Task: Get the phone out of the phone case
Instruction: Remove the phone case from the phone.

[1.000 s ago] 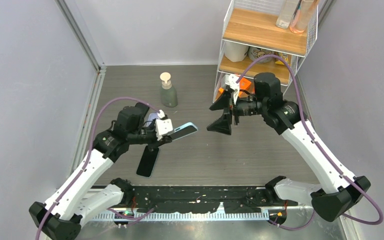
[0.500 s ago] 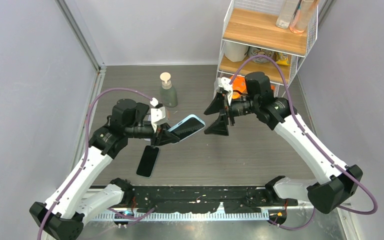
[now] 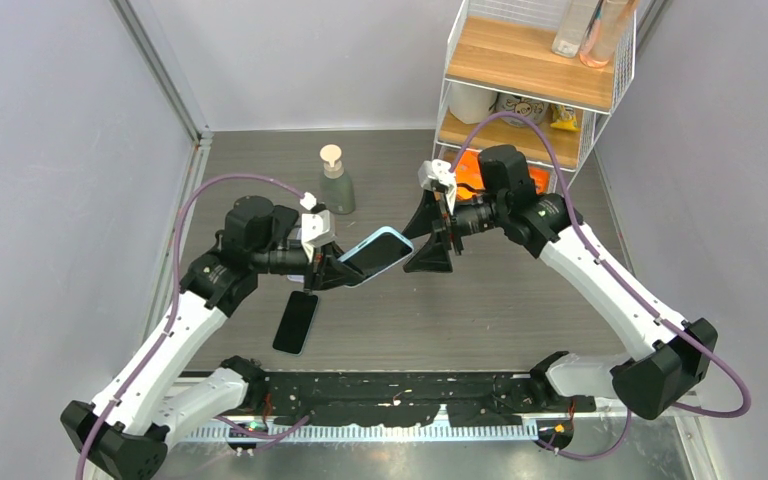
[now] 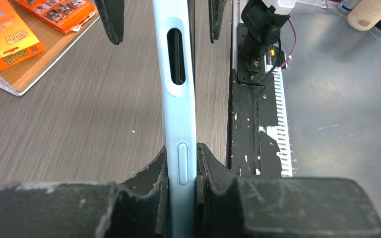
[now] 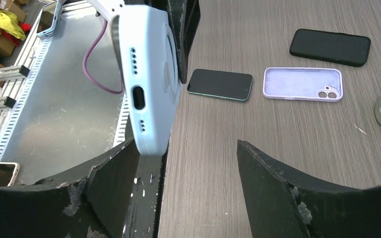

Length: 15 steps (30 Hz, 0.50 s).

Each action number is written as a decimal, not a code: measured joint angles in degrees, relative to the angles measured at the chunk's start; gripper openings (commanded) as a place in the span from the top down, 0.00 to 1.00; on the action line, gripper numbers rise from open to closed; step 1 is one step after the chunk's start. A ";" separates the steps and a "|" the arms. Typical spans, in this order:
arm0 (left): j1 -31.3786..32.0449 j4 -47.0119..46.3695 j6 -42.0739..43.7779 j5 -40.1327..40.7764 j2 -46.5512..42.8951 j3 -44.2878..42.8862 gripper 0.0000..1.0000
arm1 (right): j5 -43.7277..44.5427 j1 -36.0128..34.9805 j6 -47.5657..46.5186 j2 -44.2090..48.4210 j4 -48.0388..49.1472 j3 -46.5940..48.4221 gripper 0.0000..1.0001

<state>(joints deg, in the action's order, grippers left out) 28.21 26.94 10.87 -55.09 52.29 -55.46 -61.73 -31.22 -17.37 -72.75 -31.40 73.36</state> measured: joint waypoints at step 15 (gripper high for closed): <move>-0.28 -0.44 -0.13 0.46 0.63 0.68 1.00 | -1.95 -0.72 -1.64 -1.05 -0.92 0.37 0.86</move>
<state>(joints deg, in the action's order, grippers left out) 27.92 26.50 10.74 -54.63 52.93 -54.78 -63.68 -31.94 -19.00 -73.80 -32.32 73.73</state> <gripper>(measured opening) 0.204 0.281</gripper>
